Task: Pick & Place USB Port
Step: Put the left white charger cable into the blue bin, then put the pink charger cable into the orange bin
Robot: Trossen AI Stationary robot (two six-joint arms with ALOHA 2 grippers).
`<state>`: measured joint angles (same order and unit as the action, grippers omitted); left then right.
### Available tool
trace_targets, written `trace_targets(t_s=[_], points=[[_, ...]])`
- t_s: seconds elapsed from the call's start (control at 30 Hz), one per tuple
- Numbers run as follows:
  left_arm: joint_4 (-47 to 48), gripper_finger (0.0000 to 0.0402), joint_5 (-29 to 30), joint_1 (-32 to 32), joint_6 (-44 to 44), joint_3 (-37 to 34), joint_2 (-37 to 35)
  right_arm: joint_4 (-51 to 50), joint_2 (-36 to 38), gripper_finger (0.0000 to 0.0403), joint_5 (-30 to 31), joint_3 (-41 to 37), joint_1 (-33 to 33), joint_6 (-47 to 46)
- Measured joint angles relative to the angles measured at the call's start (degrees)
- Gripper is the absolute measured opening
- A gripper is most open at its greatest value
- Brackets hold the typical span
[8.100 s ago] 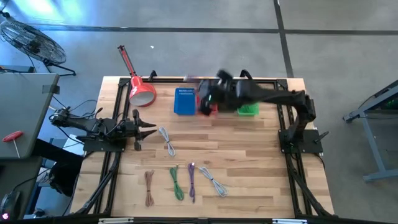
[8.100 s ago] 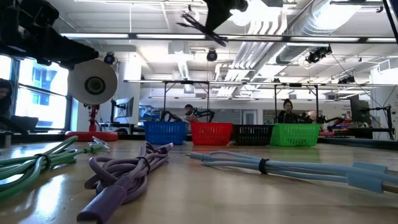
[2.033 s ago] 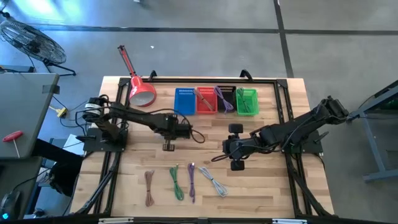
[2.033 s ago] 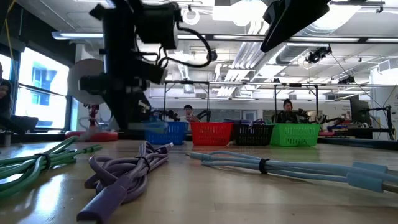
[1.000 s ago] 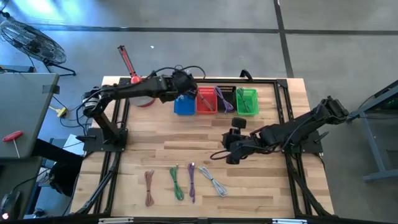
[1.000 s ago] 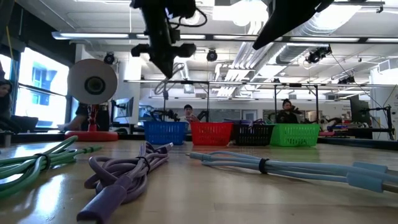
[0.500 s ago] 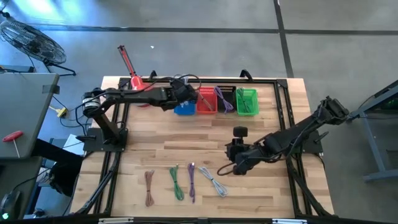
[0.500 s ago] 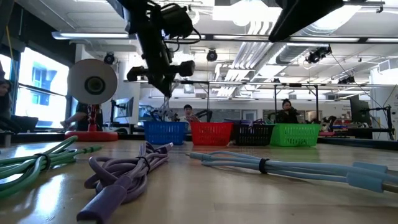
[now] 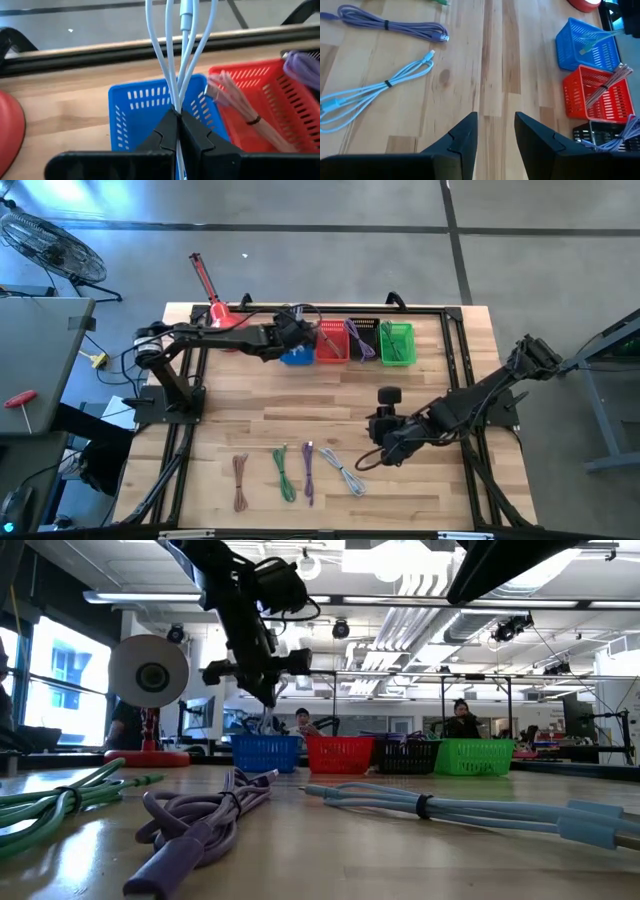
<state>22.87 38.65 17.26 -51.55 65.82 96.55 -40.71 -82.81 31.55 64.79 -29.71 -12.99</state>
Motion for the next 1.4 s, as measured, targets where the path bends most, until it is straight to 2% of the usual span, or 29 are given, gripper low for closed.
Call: trace_targets(t_s=[0.3, 0.9, 1.03, 1.2, 1.3, 1.4], points=[[-0.1, 0.0008, -1.8, 0.0, 0.7, 0.0, 2.9, 0.2, 0.0, 0.0122, 0.0, 0.0, 0.0, -0.7], [0.1, 0.0122, -2.3, 0.0, 1.0, 0.2, 3.0, 1.5, 0.0, 0.0122, 0.0, 0.0, 0.0, -0.5], [1.8, 0.0134, -3.6, 0.0, 5.6, 2.9, 3.0, 1.1, 0.0, 0.0122, 0.0, 0.0, 0.0, -0.5], [7.0, 0.0135, -5.5, -0.2, 12.8, 9.5, 1.4, 0.3, 0.0, 0.0122, 0.1, 0.0, 0.0, -0.5], [13.6, 0.0136, -8.4, -1.4, 21.4, 14.6, -1.3, -1.0, 0.0, 0.0122, 0.3, 0.0, 0.0, -0.5], [24.4, 0.0136, -15.2, -3.7, 30.3, 19.9, -3.8, -2.3, 0.0, 0.0122, 0.5, 0.0, 0.0, -0.6]])
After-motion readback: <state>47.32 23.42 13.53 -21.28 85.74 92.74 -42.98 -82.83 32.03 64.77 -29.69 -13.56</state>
